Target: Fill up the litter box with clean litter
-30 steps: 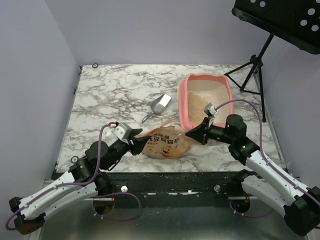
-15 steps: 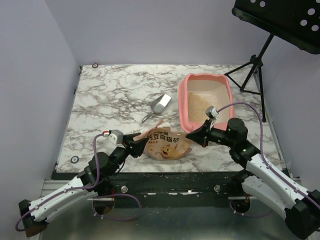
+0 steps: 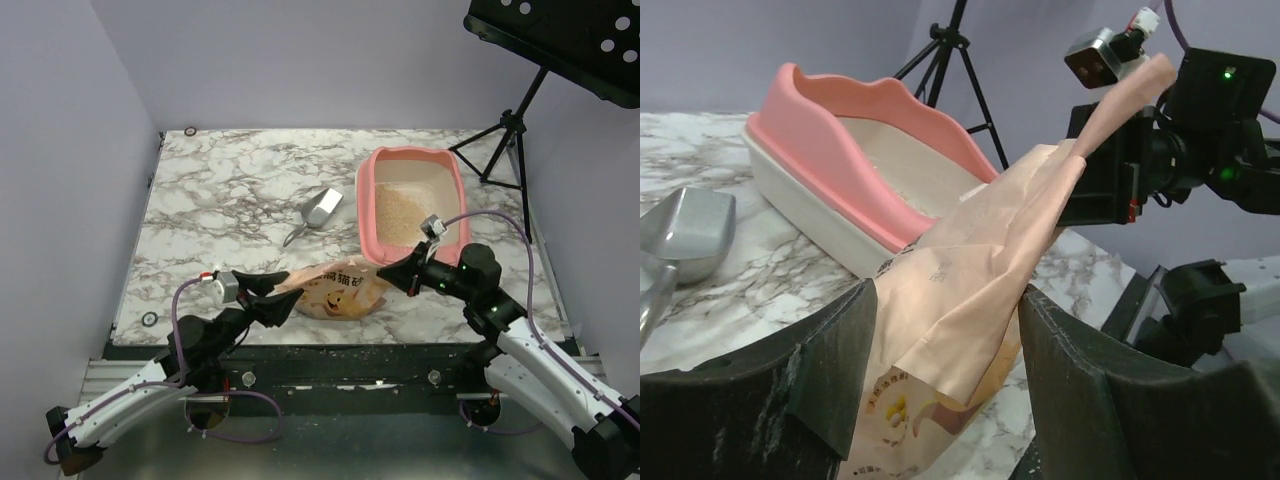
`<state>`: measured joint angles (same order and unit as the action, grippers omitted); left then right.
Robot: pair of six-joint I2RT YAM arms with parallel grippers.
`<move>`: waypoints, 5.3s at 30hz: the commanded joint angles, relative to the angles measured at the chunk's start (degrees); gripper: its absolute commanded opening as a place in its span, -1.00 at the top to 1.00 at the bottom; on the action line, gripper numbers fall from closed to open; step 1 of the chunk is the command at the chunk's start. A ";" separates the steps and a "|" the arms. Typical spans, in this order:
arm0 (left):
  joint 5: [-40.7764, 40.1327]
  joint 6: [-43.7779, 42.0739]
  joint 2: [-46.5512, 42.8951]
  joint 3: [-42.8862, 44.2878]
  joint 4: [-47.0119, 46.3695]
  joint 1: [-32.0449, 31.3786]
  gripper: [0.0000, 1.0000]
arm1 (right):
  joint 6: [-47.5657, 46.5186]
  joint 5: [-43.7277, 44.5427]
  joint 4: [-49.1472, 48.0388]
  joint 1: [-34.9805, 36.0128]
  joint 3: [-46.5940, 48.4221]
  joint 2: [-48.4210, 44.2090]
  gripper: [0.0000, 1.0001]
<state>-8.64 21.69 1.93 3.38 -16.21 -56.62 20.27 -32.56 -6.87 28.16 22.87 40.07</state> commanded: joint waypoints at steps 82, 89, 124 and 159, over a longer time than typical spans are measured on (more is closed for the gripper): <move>59.89 14.70 82.27 12.09 -80.74 27.79 -0.18 | 5.39 -1.02 12.76 -0.13 -3.45 -16.70 0.99; 59.62 16.36 77.44 11.83 -80.74 28.50 -0.11 | 5.83 -1.46 12.76 -0.13 -4.50 -17.14 0.99; 64.71 16.36 79.10 18.59 -80.65 27.88 0.15 | 5.39 -5.85 12.59 -0.13 -5.47 -16.78 0.99; 34.30 31.30 20.39 18.85 38.87 26.91 1.00 | 24.80 -26.59 22.43 -0.65 -6.26 -1.58 0.99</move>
<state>29.15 49.91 23.64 17.69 7.62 -30.72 40.84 -52.47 10.87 27.94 19.57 38.24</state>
